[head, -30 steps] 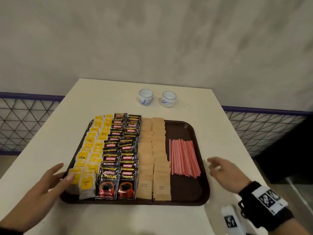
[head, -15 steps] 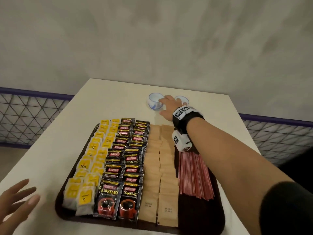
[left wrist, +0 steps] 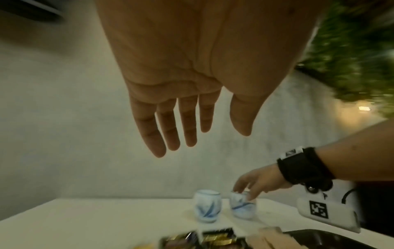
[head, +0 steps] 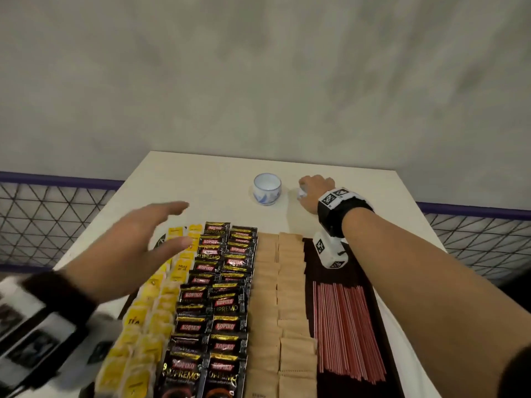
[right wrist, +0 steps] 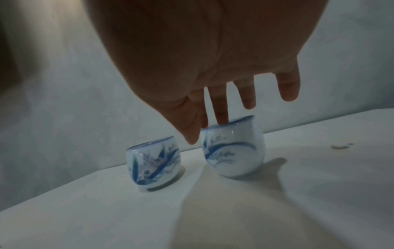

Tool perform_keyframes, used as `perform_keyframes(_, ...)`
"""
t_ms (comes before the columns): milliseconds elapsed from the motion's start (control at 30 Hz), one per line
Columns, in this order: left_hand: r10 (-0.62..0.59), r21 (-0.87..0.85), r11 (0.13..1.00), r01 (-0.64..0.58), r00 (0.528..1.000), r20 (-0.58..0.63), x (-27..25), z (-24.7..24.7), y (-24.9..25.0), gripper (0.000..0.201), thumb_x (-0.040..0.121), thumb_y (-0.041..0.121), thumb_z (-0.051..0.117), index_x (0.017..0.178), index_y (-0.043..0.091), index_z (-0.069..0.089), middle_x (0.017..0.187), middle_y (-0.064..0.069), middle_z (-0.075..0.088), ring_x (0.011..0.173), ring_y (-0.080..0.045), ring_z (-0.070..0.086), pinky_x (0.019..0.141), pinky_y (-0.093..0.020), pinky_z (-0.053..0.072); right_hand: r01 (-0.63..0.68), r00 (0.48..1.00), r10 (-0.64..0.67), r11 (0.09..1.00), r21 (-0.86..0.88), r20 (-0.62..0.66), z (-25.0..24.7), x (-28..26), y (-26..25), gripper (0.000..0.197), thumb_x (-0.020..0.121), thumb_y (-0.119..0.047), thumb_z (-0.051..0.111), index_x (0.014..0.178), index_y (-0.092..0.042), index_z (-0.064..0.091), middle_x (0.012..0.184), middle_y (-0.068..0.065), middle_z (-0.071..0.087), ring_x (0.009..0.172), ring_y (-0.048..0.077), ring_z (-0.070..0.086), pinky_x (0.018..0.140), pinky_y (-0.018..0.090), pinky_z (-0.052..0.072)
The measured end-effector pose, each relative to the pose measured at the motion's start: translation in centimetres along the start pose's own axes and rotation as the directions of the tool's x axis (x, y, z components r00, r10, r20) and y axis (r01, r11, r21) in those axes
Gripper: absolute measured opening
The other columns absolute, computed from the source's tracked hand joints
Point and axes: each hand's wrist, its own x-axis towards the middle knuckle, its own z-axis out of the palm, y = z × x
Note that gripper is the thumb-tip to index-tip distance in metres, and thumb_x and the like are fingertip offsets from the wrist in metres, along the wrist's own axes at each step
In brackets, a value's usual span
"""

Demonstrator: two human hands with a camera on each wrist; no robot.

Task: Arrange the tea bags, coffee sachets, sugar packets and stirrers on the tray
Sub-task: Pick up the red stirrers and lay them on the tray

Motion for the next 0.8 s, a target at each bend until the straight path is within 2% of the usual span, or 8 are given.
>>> perform_keyframes(67, 0.14, 0.096, 0.985, -0.147, 0.987, 0.073, 6.7, 1.9, 2.6, 0.053, 0.091, 0.042, 0.052, 0.14, 0.029, 0.037, 0.139, 0.011, 0.045, 0.125, -0.014, 0.043, 0.105, -0.037, 0.038, -0.005, 1.0, 0.005, 0.999, 0.04, -0.011, -0.5, -0.3, 0.1, 0.043, 0.095, -0.034, 0.051, 0.133, -0.016, 0.044, 0.136, 0.009, 0.047, 0.123, 0.034, 0.046, 0.101, 0.042, 0.04)
perform_keyframes(200, 0.061, 0.182, 0.978, -0.106, 0.97, 0.236, 16.7, 8.5, 4.4, 0.051, 0.095, 0.028, 0.05, 0.142, 0.019, 0.033, 0.149, -0.003, 0.035, 0.132, -0.028, 0.037, 0.111, -0.038, 0.029, -0.079, 0.991, 0.085, 0.995, -0.059, 0.106, -1.3, -0.1, 0.4, 0.04, 0.097, -0.02, 0.05, 0.134, -0.006, 0.048, 0.136, 0.013, 0.052, 0.124, 0.03, 0.052, 0.1, 0.031, 0.041)
perform_keyframes(300, 0.081, 0.165, 0.978, -0.129, 0.958, 0.274, 20.2, 12.5, 4.9, 0.048, 0.096, 0.018, 0.048, 0.141, 0.016, 0.034, 0.149, -0.006, 0.035, 0.133, -0.029, 0.036, 0.108, -0.035, 0.03, -0.078, 0.989, 0.086, 0.995, -0.064, 0.119, -1.2, -0.1, 0.9, 0.039, 0.095, -0.019, 0.051, 0.133, -0.009, 0.052, 0.137, 0.014, 0.051, 0.124, 0.032, 0.05, 0.101, 0.035, 0.042)
perform_keyframes(400, 0.032, 0.266, 0.955, -0.129, 0.939, 0.341, 21.7, 14.1, 5.2, 0.048, 0.095, 0.013, 0.047, 0.141, 0.016, 0.034, 0.144, -0.011, 0.04, 0.129, -0.032, 0.04, 0.104, -0.036, 0.035, -0.103, 0.991, 0.101, 0.994, 0.024, 0.089, -1.4, -0.4, 1.5, 0.039, 0.097, -0.021, 0.047, 0.134, -0.014, 0.052, 0.136, 0.014, 0.05, 0.126, 0.034, 0.048, 0.105, 0.04, 0.041)
perform_keyframes(467, 0.031, 0.258, 0.96, -0.111, 0.955, 0.295, 22.2, 14.3, 4.7, 0.044, 0.094, 0.01, 0.045, 0.136, 0.018, 0.04, 0.136, -0.013, 0.047, 0.12, -0.035, 0.048, 0.096, -0.036, 0.04, -0.081, 0.995, 0.077, 0.994, 0.075, 0.063, -1.3, -0.6, 1.9, 0.036, 0.096, -0.015, 0.047, 0.131, -0.012, 0.056, 0.133, 0.014, 0.055, 0.122, 0.032, 0.052, 0.102, 0.038, 0.044)
perform_keyframes(600, 0.09, 0.157, 0.979, -0.126, 0.971, 0.223, 22.5, 14.4, 4.9, 0.022, 0.094, 0.007, 0.045, 0.109, 0.02, 0.052, 0.109, -0.006, 0.055, 0.093, -0.025, 0.055, 0.072, -0.019, 0.031, -0.04, 0.999, 0.043, 0.988, 0.148, -0.017, -1.5, -1.7, 3.2, 0.032, 0.094, -0.007, 0.048, 0.124, -0.007, 0.061, 0.125, 0.016, 0.06, 0.115, 0.032, 0.058, 0.095, 0.037, 0.049)
perform_keyframes(700, 0.102, 0.186, 0.971, -0.15, 0.964, 0.246, 22.2, 14.4, 6.6, 0.031, 0.093, 0.007, 0.046, 0.111, 0.032, 0.043, 0.111, -0.008, 0.057, 0.093, -0.019, 0.051, 0.082, -0.025, 0.042, -0.144, 0.987, 0.133, 0.981, 0.127, 0.092, -2.9, -2.5, 4.8, 0.035, 0.092, -0.011, 0.049, 0.124, -0.005, 0.062, 0.126, 0.015, 0.059, 0.115, 0.035, 0.057, 0.101, 0.041, 0.045)
perform_keyframes(800, 0.124, 0.058, 0.987, -0.147, 0.948, 0.293, 21.9, 15.2, 8.4, 0.032, 0.092, 0.004, 0.046, 0.123, 0.014, 0.052, 0.113, -0.011, 0.057, 0.098, -0.021, 0.056, 0.083, -0.018, 0.043, -0.209, 0.972, 0.197, 0.974, 0.09, 0.128, -3.5, -4.1, 7.7, 0.034, 0.088, -0.017, 0.052, 0.117, -0.005, 0.066, 0.123, 0.016, 0.061, 0.111, 0.037, 0.059, 0.103, 0.046, 0.043)
